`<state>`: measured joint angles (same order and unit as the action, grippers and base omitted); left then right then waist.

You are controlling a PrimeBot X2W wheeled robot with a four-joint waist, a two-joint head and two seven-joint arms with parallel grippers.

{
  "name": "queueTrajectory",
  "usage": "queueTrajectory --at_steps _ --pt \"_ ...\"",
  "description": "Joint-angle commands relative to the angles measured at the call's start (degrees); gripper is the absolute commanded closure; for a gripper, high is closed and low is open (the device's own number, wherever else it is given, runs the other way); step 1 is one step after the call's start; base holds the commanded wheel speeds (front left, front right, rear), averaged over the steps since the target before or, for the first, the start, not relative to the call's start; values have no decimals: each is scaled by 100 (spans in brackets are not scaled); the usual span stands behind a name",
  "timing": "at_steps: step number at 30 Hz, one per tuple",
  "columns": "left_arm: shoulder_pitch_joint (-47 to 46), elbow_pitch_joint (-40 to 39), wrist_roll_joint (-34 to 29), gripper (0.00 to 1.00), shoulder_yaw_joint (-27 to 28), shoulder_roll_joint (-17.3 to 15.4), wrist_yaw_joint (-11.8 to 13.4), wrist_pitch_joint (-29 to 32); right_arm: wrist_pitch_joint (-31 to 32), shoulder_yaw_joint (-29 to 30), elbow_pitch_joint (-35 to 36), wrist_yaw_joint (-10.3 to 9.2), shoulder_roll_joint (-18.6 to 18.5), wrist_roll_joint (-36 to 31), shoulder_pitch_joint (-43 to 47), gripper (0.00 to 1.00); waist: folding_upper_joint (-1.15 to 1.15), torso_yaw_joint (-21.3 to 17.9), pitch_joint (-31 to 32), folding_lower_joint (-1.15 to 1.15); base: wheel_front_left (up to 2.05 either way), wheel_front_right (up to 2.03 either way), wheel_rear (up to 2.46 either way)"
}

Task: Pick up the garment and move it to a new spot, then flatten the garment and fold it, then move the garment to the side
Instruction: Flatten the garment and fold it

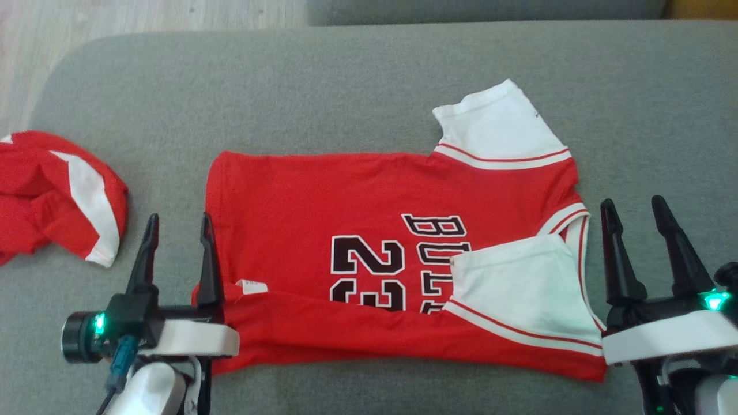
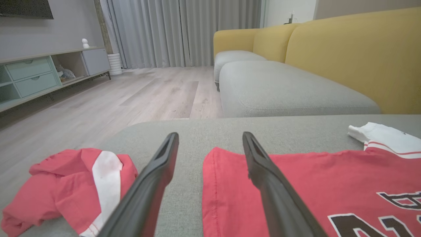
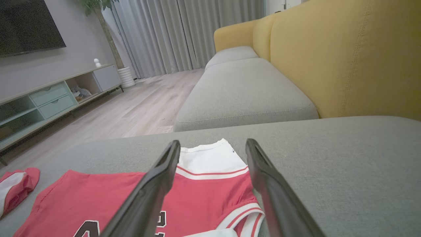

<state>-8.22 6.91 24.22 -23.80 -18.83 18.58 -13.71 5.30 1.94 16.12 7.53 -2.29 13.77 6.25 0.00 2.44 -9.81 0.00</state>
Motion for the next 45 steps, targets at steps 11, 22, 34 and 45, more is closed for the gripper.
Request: queueTrajectory --at_steps 11,22,34,45 --pt "-2119 1179 441 0 22 -65 -1001 1082 164 -155 267 -4 -59 96 -512 0 0 49 -780 0 0 0 0" --pt "-3255 3150 1068 0 -64 42 -1901 2269 234 -195 -53 -4 -59 268 -743 0 0 -116 -1144 0 0 0 0" --pt "-3594 3661 1255 100 -115 119 -2250 2266 398 81 -559 -4 -306 351 -1448 0 0 -54 -1133 0 0 0 0" --pt "-4015 3748 1216 100 -162 447 -2188 1884 696 -375 -3067 -4 -990 965 -3522 0 0 373 -1442 0 0 0 0"
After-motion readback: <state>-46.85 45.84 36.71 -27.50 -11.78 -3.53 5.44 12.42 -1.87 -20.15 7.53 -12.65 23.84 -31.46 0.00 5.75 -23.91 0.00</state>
